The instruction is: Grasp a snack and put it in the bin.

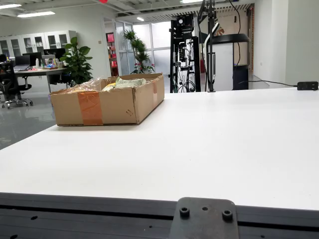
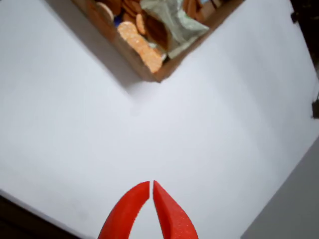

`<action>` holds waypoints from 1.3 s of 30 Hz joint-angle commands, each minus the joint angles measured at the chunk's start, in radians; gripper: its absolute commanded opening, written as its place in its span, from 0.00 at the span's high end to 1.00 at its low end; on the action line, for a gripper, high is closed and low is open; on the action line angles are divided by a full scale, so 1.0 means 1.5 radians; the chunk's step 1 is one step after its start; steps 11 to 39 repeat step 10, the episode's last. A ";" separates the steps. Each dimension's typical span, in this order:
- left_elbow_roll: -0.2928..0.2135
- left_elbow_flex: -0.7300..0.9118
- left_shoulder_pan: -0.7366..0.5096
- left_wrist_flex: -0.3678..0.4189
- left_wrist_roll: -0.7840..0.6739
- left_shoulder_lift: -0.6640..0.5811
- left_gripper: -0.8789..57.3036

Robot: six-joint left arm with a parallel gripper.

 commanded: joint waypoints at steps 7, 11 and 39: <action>-0.051 0.153 -0.081 -0.078 -0.010 -0.112 0.98; -0.079 0.177 -0.107 -0.114 -0.005 -0.130 0.98; -0.079 0.177 -0.107 -0.114 -0.005 -0.130 0.98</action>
